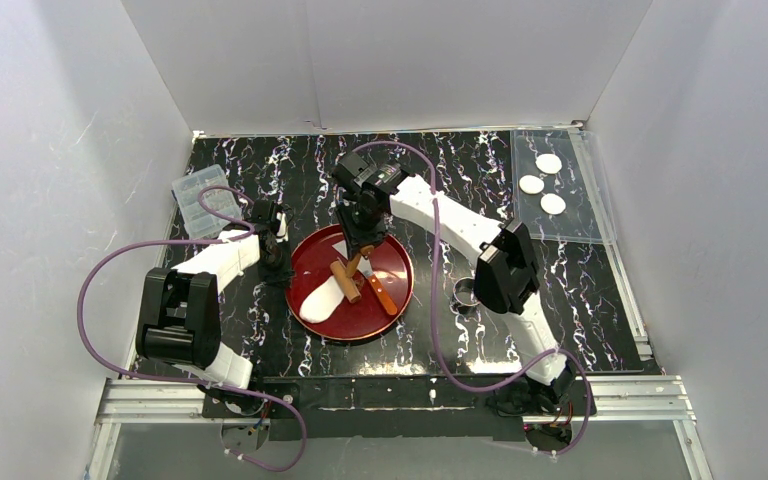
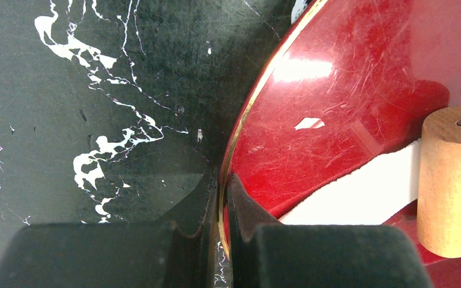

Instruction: Roll out the dumpling wrappers from the dough

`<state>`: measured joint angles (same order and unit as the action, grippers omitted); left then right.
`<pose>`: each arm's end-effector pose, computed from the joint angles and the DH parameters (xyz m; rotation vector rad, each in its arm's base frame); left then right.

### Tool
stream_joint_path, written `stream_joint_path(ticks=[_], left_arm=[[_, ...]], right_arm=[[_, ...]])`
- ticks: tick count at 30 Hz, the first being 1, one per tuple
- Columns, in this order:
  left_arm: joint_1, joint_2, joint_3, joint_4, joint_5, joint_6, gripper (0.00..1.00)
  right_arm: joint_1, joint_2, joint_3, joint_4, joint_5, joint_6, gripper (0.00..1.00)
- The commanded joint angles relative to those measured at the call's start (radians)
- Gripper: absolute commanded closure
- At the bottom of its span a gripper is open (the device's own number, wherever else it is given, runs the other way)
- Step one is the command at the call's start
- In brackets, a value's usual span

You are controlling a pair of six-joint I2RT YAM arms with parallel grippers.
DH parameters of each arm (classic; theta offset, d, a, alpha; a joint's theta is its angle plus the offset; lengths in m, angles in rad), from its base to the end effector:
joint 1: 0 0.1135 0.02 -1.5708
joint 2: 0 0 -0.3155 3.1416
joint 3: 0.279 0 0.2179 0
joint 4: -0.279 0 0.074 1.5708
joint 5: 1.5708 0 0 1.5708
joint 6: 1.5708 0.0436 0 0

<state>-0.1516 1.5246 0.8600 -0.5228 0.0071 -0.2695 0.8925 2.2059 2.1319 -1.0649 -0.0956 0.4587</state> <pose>0.2484 -0.0383 0.2376 -0.1610 2.7609 -0.1218 0.2915 0.3683 0.3052 -0.6363 2.7497 0.4925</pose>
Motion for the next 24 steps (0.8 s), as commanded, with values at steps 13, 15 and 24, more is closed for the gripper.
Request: stream_joint_path(ticks=[13,15,24], left_arm=[[0.001,-0.023,0.012,-0.006,-0.041,0.006,1.00],[0.001,-0.023,0.014,-0.008,-0.044,0.007,1.00],[0.001,-0.029,0.012,-0.007,-0.045,0.006,1.00]], right_arm=[[-0.150,-0.165,-0.269,0.108,-0.081,-0.024,0.99],[-0.146,-0.185,-0.221,0.141,-0.162,0.016,0.99],[-0.066,-0.196,-0.177,0.252,-0.263,0.133,0.99]])
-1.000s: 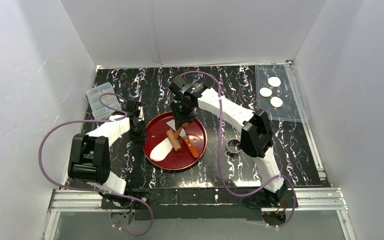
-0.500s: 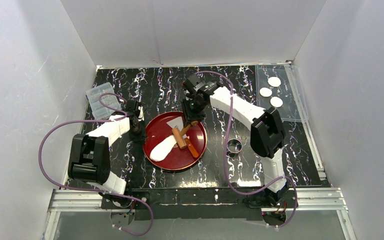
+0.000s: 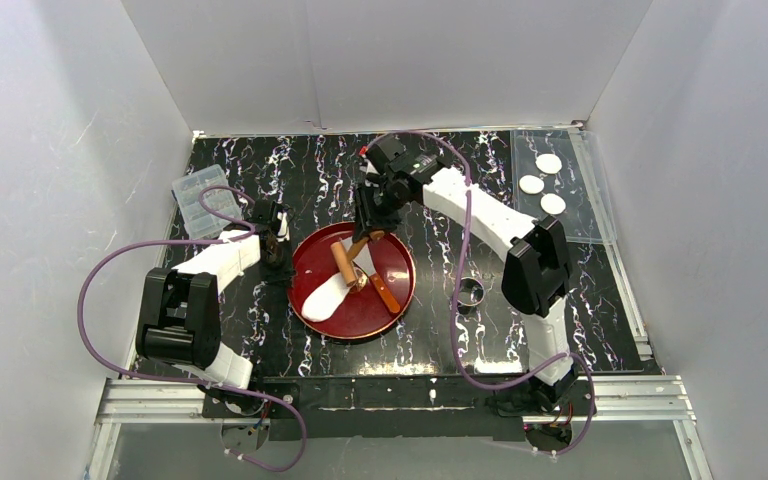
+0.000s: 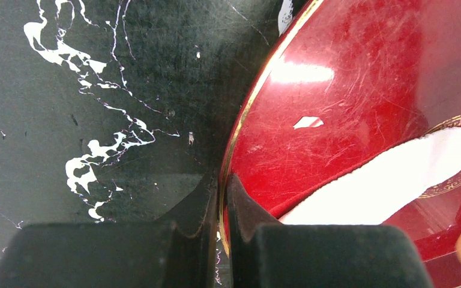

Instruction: Roll out the dumpling wrappers from the dough

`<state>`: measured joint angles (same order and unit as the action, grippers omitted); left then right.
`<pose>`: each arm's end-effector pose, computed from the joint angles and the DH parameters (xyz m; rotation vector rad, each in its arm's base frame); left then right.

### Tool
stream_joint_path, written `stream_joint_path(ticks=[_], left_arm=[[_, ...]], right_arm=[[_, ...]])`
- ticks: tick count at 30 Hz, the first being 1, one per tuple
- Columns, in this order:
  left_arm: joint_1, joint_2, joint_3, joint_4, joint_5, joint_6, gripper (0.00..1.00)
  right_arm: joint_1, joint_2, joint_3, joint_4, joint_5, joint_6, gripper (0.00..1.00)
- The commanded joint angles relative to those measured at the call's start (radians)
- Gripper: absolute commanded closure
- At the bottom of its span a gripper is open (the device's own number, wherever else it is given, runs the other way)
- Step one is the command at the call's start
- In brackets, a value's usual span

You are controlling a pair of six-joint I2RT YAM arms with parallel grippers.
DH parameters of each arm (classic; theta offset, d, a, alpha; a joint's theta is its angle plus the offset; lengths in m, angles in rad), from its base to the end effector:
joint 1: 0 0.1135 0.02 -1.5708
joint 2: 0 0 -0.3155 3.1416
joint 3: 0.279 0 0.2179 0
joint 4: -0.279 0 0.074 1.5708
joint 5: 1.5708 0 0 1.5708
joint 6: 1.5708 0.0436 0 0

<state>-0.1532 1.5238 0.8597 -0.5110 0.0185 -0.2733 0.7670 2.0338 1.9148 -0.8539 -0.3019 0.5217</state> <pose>0.2494 -0.0393 0.2383 -0.1602 2.7506 -0.1418 0.3086 0.3155 0.3349 -0.4592 2.6837 0.8342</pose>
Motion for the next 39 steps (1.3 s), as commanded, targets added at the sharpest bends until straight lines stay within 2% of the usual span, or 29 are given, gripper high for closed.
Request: stream_joint_path(ticks=[1,7,11,22,28,35,39], left_arm=[[0.003,-0.028,0.013,-0.020,-0.057,0.009,1.00],[0.003,-0.032,0.009,-0.016,-0.055,0.007,1.00],[0.003,-0.024,0.011,-0.017,-0.053,0.007,1.00],[0.003,-0.032,0.010,-0.016,-0.055,0.008,1.00],[0.004,-0.041,0.007,-0.015,-0.054,0.007,1.00],[0.007,-0.039,0.010,-0.017,-0.052,0.006,1.00],[0.006,-0.044,0.005,-0.015,-0.052,0.006,1.00]], right_arm=[[0.075,-0.015,0.027,0.040,-0.060,0.089,0.99],[0.106,-0.013,-0.110,0.096,-0.100,0.177,0.99],[0.118,-0.004,-0.142,0.077,-0.084,0.154,0.99],[0.094,0.062,-0.119,-0.177,0.383,-0.050,0.99],[0.061,0.031,-0.182,-0.171,0.490,-0.079,0.99],[0.061,0.015,-0.121,-0.203,0.469,-0.108,0.99],[0.066,-0.032,0.000,-0.191,0.358,-0.117,0.99]])
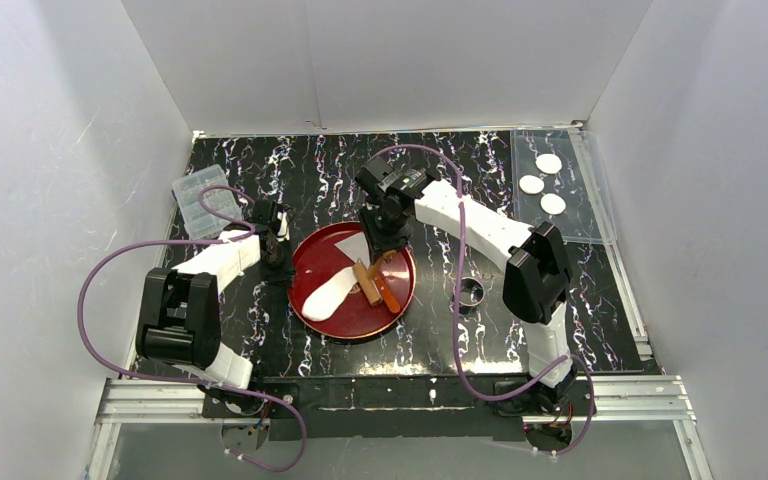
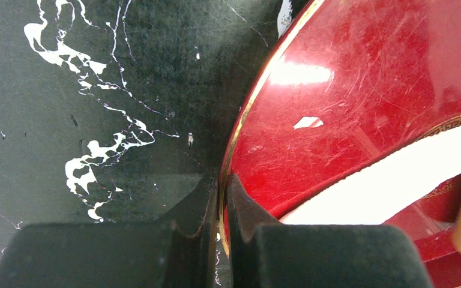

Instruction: Roll out the dumpling wrappers from the dough

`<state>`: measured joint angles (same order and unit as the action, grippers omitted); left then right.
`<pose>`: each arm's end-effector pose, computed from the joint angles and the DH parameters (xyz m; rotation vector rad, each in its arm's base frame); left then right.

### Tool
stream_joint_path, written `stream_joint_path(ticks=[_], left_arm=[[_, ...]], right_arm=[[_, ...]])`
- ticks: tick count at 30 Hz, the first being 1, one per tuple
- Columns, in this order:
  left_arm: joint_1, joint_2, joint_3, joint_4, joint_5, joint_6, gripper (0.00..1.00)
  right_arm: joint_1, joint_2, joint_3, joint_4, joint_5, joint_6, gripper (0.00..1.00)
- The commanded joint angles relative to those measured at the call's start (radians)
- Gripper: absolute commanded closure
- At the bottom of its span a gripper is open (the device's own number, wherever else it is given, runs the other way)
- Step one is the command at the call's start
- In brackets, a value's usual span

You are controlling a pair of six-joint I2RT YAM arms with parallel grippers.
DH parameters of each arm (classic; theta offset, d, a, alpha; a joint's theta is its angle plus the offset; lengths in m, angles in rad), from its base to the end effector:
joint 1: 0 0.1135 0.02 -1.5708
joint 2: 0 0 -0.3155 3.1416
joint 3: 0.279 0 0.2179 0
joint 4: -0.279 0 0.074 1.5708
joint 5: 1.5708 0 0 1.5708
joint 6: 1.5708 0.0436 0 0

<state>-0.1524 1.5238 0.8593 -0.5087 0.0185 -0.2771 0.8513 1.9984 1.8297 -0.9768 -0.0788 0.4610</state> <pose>0.2496 -0.0391 0.2383 -0.1664 2.7484 -0.1431 0.2715 0.3151 0.3176 -0.5696 2.7580 0.4589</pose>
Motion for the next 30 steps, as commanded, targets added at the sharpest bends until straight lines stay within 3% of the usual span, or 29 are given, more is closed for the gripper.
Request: stream_joint_path(ticks=[1,9,14,20,30], left_arm=[[0.005,-0.045,0.006,-0.018,-0.052,0.010,1.00],[0.005,-0.035,0.009,-0.021,-0.070,0.011,1.00],[0.007,-0.041,0.004,-0.019,-0.069,0.013,1.00],[0.007,-0.041,0.006,-0.019,-0.066,0.012,1.00],[0.007,-0.040,0.007,-0.019,-0.061,0.012,1.00]], right_arm=[[-0.013,-0.009,0.123,-0.053,0.096,-0.055,0.99],[0.052,-0.035,0.117,0.167,-0.177,-0.005,0.99],[0.075,0.023,0.077,0.223,-0.246,0.042,0.99],[0.081,0.065,0.005,0.224,-0.213,0.019,0.99],[0.018,0.036,-0.155,0.102,0.042,0.004,0.99]])
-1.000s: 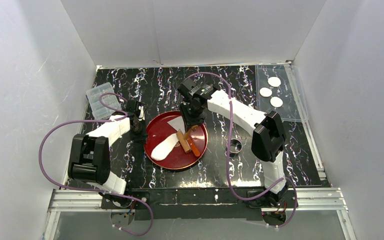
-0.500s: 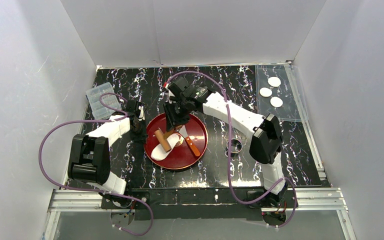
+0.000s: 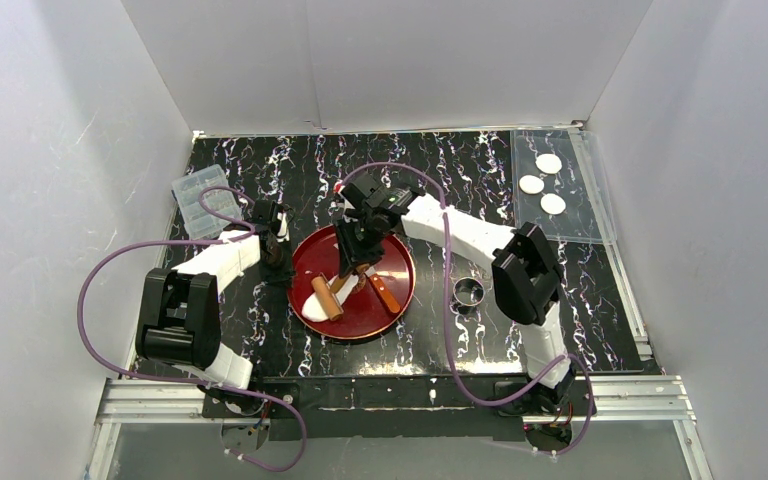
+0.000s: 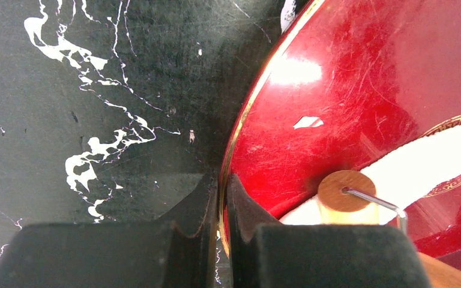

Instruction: Roll out the dumpling wrappers from the dough

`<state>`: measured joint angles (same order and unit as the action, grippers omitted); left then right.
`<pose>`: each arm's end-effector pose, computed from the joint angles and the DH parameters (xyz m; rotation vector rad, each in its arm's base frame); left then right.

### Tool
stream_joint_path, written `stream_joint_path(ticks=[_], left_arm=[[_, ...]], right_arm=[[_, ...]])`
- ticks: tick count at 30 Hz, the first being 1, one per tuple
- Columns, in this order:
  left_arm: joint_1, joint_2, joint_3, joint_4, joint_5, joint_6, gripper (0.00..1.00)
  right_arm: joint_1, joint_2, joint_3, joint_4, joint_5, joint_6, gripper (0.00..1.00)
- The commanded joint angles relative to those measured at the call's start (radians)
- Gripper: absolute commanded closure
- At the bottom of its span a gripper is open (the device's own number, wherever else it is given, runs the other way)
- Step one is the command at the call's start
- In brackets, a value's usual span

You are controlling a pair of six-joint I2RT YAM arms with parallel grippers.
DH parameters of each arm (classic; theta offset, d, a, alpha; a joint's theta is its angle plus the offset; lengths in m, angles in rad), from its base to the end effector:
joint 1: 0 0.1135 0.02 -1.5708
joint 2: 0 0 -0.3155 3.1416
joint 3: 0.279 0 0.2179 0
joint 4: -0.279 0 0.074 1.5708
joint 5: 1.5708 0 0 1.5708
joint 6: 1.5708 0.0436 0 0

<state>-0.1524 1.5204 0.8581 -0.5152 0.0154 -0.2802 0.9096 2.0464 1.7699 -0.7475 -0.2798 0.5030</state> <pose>0.2482 -0.0388 0.2385 -0.1718 2.7520 -0.1386 0.2623 0.3567 0.2955 -0.6717 2.7123 0.8073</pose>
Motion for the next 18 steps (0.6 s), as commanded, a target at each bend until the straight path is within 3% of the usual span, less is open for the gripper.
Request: stream_joint_path(ticks=[1,11,18], left_arm=[[0.007,-0.036,0.008,-0.013,-0.058,0.014,1.00],[0.008,-0.035,0.012,-0.014,-0.061,0.015,1.00],[0.008,-0.041,0.010,-0.012,-0.056,0.014,1.00]], right_arm=[[-0.050,-0.029,-0.115,-0.125,0.263,-0.034,0.99],[-0.103,-0.081,-0.140,-0.175,0.375,-0.090,0.99],[-0.097,-0.040,0.108,-0.269,0.164,-0.113,0.99]])
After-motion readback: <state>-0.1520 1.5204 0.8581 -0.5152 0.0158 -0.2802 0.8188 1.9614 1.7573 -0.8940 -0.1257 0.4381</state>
